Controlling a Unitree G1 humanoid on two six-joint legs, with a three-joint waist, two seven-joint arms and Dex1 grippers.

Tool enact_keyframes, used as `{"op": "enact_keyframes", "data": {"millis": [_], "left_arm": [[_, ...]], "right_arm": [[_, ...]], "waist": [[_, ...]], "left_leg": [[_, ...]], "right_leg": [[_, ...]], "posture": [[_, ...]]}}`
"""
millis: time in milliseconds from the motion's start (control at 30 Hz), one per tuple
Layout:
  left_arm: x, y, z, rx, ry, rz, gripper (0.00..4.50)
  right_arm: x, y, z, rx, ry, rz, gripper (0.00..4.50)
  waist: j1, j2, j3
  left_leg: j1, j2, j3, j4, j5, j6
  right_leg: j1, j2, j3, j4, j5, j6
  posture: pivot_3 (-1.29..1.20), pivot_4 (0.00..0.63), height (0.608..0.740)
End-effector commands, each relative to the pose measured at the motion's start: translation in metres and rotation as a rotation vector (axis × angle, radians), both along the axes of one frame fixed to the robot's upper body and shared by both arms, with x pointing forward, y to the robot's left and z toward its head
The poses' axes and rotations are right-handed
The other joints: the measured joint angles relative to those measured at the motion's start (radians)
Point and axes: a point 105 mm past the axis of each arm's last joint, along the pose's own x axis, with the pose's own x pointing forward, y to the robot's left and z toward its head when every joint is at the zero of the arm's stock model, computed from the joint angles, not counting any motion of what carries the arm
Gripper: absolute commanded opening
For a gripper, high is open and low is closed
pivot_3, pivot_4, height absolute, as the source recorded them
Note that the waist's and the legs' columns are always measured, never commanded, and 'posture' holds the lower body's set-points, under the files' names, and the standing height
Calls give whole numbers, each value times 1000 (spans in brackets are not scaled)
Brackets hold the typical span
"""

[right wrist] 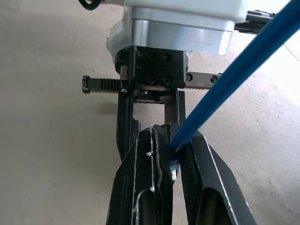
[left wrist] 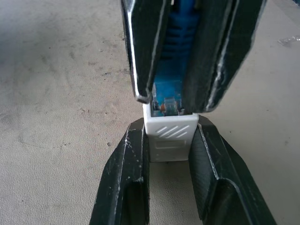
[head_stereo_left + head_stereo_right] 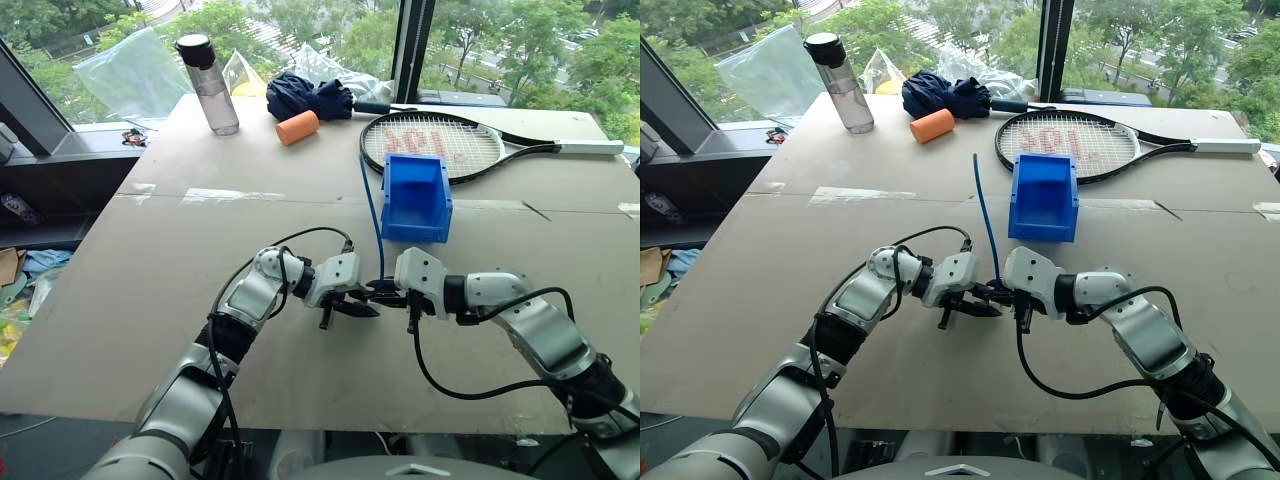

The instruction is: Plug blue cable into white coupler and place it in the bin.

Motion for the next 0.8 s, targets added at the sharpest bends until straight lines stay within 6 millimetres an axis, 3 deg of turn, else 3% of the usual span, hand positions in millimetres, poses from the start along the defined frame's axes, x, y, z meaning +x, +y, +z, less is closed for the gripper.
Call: {"op": "enact_keyframes", "data": {"millis": [33, 200, 300, 433, 567, 633, 800], "left_arm": [[-10, -11, 4, -27, -4, -55, 539], [-12, -12, 5, -36, 6, -45, 539], [-14, -12, 5, -41, 3, -34, 539], [-14, -6, 14, -86, 16, 27, 539], [-22, 17, 36, -192, 51, 201, 2464], [-27, 24, 45, -229, 50, 276, 3329], [-46, 46, 74, -379, 24, 498, 3487]], "right_arm": [[2, -12, -32, -123, 62, -59, 0], [-10, -17, -49, -196, 113, -17, 0], [-12, -14, -53, -155, 138, -38, 0], [-2, -9, -29, 48, 139, -120, 0], [17, -30, 34, 395, 143, -267, 0], [17, -40, 45, 441, 170, -281, 0], [66, -70, 89, 511, 197, -432, 0]], "waist": [[0, 0, -2], [0, 1, -3], [0, 1, -5], [-4, 0, -6], [-23, 3, -1], [-24, 4, 0], [-34, 7, 4]], "left_leg": [[0, 0, 0, 0, 0, 0], [1, 0, 0, 0, 0, 0], [1, 0, 0, 0, 0, 0], [1, 1, 0, 0, 0, 0], [-1, 2, -2, -1, 0, 0], [-1, 2, -5, -1, 0, 0], [1, 1, -5, -1, 0, 0]], "right_leg": [[0, 0, 0, 0, 0, 0], [1, 0, 0, 0, -1, -1], [1, 0, 0, 0, -1, -1], [1, 1, 0, 0, -1, -1], [-1, 1, 0, 0, 1, 1], [-1, 1, 0, 1, 1, 1], [0, -1, 1, 1, 0, 0]], "posture": [[0, 150, 740], [0, 150, 740], [0, 150, 740], [0, 150, 740], [0, 150, 740], [0, 150, 740], [0, 150, 740]]}}
